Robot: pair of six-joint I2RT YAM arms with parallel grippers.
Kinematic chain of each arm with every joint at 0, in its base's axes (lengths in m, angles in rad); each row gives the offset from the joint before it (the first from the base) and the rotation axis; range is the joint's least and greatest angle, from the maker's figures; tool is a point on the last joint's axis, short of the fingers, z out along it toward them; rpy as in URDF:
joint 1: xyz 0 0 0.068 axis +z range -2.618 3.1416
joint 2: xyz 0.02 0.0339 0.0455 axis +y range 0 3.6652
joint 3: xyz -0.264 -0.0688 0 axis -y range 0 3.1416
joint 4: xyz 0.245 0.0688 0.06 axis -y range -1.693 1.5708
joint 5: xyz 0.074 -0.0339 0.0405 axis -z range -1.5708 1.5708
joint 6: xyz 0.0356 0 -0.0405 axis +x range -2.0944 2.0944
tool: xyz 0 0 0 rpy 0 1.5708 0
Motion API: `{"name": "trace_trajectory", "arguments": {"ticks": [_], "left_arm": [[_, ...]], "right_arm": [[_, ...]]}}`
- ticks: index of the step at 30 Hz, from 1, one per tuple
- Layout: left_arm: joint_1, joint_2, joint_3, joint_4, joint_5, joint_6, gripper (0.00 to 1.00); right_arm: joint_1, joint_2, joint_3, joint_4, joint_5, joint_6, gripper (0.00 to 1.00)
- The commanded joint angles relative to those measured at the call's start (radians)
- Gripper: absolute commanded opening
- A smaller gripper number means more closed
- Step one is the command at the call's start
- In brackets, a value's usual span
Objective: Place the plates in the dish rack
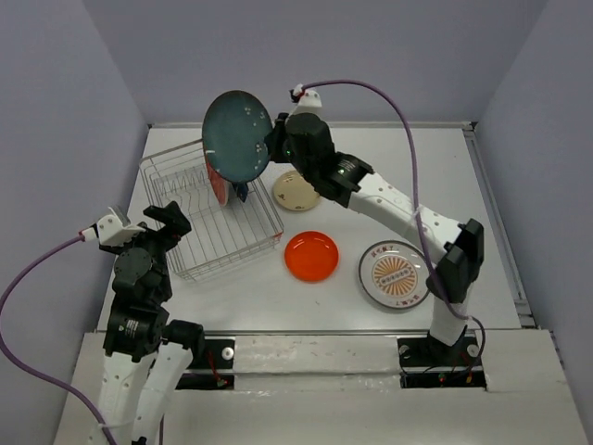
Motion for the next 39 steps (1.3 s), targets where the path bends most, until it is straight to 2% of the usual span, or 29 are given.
{"name": "trace_trajectory", "arguments": {"ticks": [1, 2, 6, 9, 14, 17, 21, 31, 39], "left_arm": [[-0.025, -0.015, 0.051, 0.007, -0.121, -0.031, 0.99], [-0.032, -0.018, 0.053, 0.002, -0.134, -0.035, 0.99], [-0.086, 0.002, 0.062, -0.005, -0.174, -0.029, 0.99], [-0.109, -0.018, 0.059, -0.016, -0.197, -0.028, 0.99], [-0.123, -0.047, 0.059, -0.028, -0.224, -0.037, 0.99], [-0.127, -0.050, 0.062, -0.033, -0.229, -0.043, 0.99], [-0.131, -0.041, 0.062, -0.031, -0.220, -0.043, 0.99], [-0.132, -0.021, 0.062, -0.024, -0.191, -0.045, 0.99], [-0.143, -0.027, 0.061, -0.025, -0.186, -0.042, 0.99]], "right_arm": [[0.062, 0.127, 0.317, 0.096, 0.181, -0.051, 0.07], [0.094, 0.163, 0.364, 0.091, 0.207, -0.075, 0.07], [0.154, 0.428, 0.738, 0.048, 0.345, -0.253, 0.07], [0.163, 0.518, 0.844, 0.086, 0.383, -0.330, 0.07], [0.206, 0.601, 0.820, 0.328, 0.489, -0.514, 0.07], [0.229, 0.656, 0.825, 0.481, 0.538, -0.737, 0.07], [0.240, 0.728, 0.855, 0.640, 0.586, -0.893, 0.07], [0.249, 0.787, 0.833, 0.797, 0.640, -1.002, 0.07], [0.258, 0.820, 0.802, 0.760, 0.650, -0.950, 0.07]]}}
